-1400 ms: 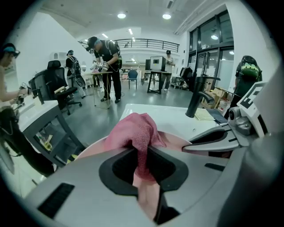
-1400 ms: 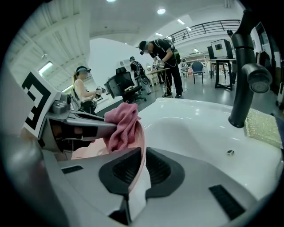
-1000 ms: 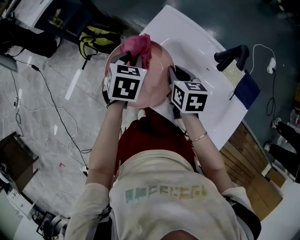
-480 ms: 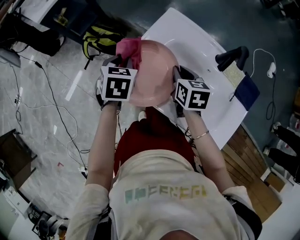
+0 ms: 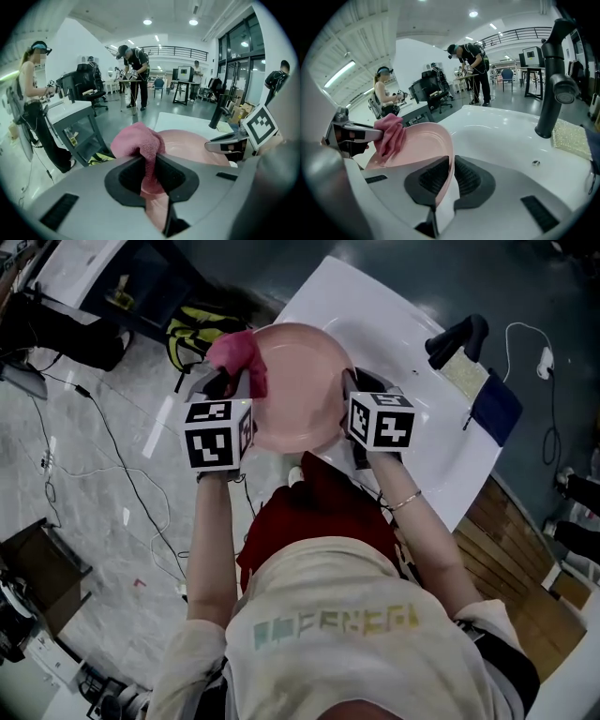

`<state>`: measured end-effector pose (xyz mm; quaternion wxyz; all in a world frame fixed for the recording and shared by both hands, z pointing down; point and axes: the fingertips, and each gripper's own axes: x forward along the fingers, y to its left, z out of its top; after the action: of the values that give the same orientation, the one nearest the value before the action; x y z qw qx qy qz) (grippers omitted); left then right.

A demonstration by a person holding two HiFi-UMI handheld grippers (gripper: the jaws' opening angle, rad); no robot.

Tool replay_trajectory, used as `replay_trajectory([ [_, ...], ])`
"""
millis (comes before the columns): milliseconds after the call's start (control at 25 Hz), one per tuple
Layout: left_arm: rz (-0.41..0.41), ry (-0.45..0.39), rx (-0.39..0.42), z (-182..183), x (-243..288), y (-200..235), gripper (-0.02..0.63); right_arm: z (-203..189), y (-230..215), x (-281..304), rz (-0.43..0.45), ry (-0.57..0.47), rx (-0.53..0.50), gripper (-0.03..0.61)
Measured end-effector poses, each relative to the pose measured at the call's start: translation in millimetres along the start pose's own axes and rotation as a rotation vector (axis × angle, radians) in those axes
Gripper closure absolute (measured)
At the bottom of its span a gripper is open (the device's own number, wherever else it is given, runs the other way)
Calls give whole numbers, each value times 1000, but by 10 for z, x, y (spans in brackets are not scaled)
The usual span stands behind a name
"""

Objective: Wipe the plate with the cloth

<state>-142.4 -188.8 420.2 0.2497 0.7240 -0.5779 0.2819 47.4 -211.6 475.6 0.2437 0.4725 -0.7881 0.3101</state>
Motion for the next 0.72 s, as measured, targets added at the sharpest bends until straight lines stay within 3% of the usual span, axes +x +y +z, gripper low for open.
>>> replay_trajectory([
  [320,-145,-28,59,196,72,-649,546,6,-19,-16,-2,-9,21,518],
  [720,-292,47,148,71,350,-1338,546,16,-16,-32,-8,-19,25,518],
])
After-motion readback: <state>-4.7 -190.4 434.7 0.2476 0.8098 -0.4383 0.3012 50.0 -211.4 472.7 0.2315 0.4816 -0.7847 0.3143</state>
